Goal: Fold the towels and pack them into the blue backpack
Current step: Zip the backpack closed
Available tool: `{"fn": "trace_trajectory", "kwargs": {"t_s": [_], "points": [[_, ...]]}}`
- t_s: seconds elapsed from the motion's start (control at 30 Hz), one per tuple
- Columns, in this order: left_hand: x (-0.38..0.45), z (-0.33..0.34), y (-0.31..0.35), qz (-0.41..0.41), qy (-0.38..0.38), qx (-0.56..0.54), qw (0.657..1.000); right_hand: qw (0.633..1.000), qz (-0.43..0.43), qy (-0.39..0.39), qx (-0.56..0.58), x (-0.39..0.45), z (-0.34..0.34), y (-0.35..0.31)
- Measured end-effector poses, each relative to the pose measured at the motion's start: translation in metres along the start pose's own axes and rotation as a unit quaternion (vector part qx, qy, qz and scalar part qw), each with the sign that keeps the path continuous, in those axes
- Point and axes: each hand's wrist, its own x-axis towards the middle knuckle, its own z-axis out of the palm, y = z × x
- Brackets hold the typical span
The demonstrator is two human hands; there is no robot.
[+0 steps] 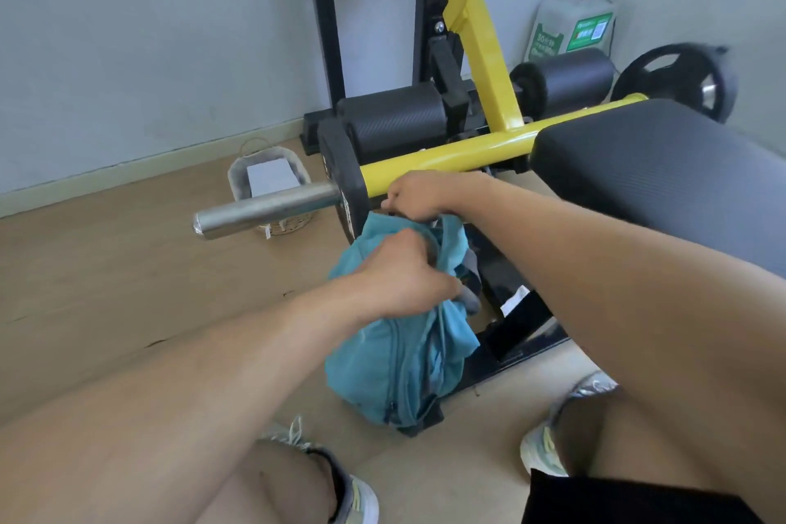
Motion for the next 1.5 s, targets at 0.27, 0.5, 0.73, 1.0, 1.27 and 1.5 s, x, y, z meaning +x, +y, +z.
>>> {"fn": "trace_trajectory", "kwargs": {"t_s": [0.27,0.5,0.73,1.0,1.27,1.5], "points": [[0.008,0.048,0.035,0.067,0.114,-0.086,0.987,0.991,0.022,0.123,-0.038,-0.03,0.003,0.018],[0.004,0.032,0.045,0.143,-0.068,-0.072,0.985,0.977,-0.062,0.176,0.098,-0.063,-0.029,0.02],[0.001,-0.054,0.019,0.15,-0.023,-0.016,0.988,0.974,-0.118,0.169,0.097,-0.081,-0.035,0.039],[0.037,-0.055,-0.021,0.186,0.057,0.008,0.981,0.955,-0.199,0.194,0.1,-0.111,-0.047,0.045],[0.04,-0.042,-0.006,0.246,0.068,0.023,0.967,0.944,-0.217,0.218,0.122,-0.118,-0.051,0.058],[0.027,-0.05,-0.01,0.266,0.165,0.041,0.949,0.948,-0.165,0.24,0.131,-0.11,-0.043,0.079]]}}
